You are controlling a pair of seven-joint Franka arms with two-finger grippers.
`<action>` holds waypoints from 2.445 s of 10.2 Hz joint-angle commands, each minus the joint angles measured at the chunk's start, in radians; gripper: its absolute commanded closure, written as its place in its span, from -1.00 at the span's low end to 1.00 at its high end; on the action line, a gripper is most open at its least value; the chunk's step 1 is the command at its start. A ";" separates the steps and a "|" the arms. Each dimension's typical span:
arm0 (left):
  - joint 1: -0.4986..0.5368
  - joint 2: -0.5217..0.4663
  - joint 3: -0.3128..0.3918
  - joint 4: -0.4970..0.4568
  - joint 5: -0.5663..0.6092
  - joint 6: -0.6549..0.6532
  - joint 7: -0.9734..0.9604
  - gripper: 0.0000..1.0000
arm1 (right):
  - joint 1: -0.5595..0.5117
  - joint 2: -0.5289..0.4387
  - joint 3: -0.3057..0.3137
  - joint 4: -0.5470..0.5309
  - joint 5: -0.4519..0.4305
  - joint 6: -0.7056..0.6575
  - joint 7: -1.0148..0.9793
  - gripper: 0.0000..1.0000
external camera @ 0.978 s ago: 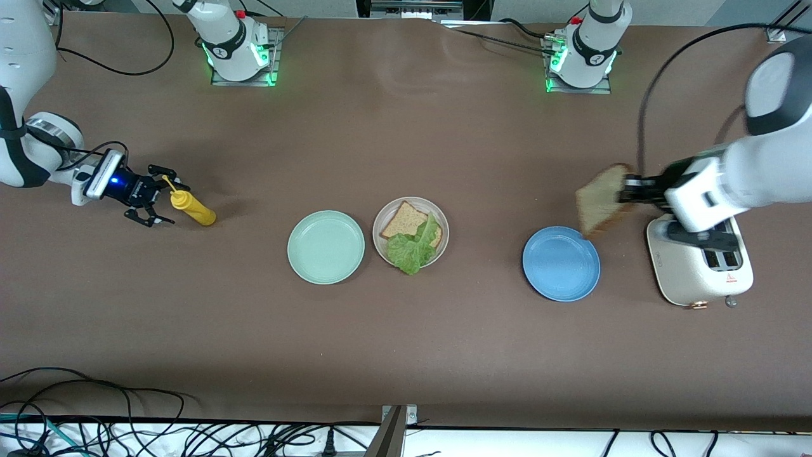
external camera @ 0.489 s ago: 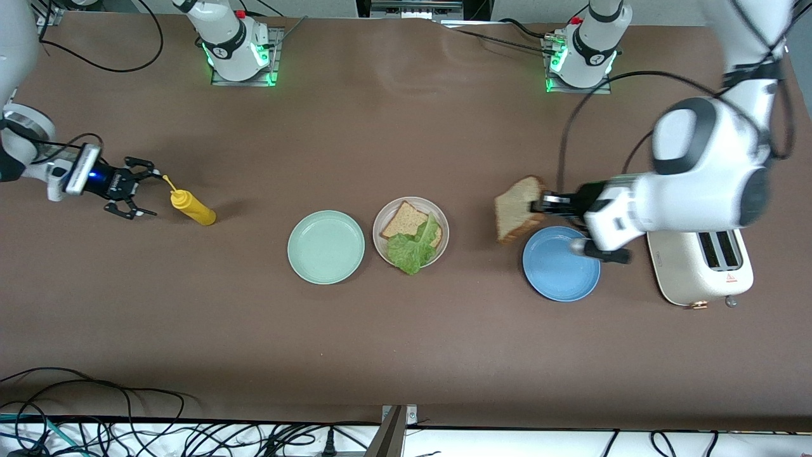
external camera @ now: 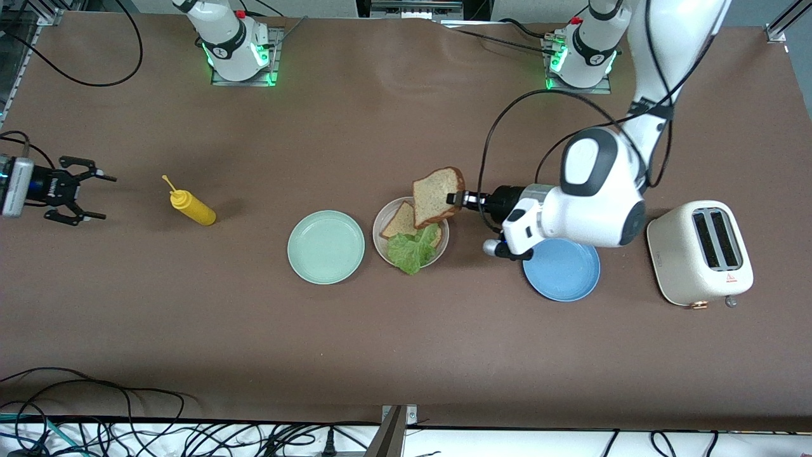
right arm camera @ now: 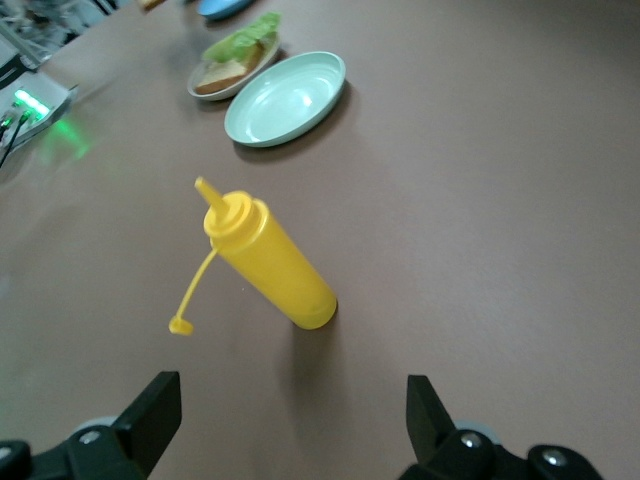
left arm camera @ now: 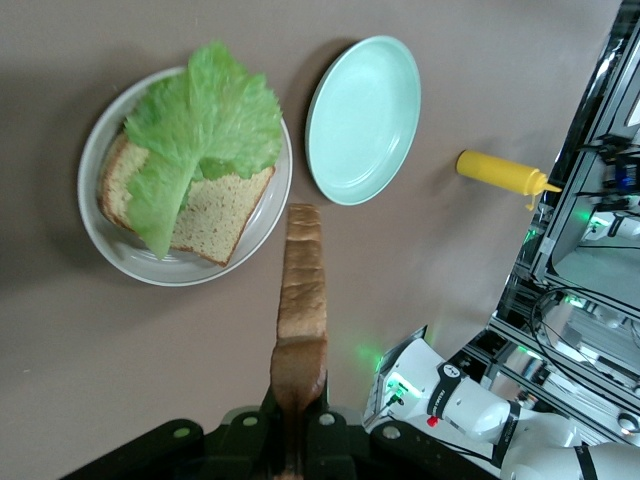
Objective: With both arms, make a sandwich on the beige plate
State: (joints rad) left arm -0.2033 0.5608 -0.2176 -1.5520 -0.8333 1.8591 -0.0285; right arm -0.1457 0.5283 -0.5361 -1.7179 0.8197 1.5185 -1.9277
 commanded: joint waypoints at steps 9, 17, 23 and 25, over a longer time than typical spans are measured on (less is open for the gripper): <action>-0.148 0.191 0.052 0.082 -0.201 0.209 0.350 1.00 | -0.011 -0.231 0.451 0.245 -0.896 0.022 1.680 -1.00; -0.116 0.235 0.085 0.013 -0.199 0.203 0.599 -0.09 | -0.009 -0.316 0.551 0.098 -0.901 0.187 2.277 -1.00; -0.116 0.251 0.122 0.009 -0.199 0.204 0.654 -1.00 | -0.012 -0.303 0.539 0.096 -0.890 0.232 2.293 -1.00; -0.114 0.239 0.162 0.012 -0.198 0.206 0.656 -1.00 | -0.012 -0.307 0.542 0.095 -0.887 0.217 2.299 -1.00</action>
State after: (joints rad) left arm -0.3166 0.8138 -0.0847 -1.5431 -1.0070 2.0694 0.5963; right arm -0.1537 0.2513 -0.0010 -1.5947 -0.0616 1.7339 0.3512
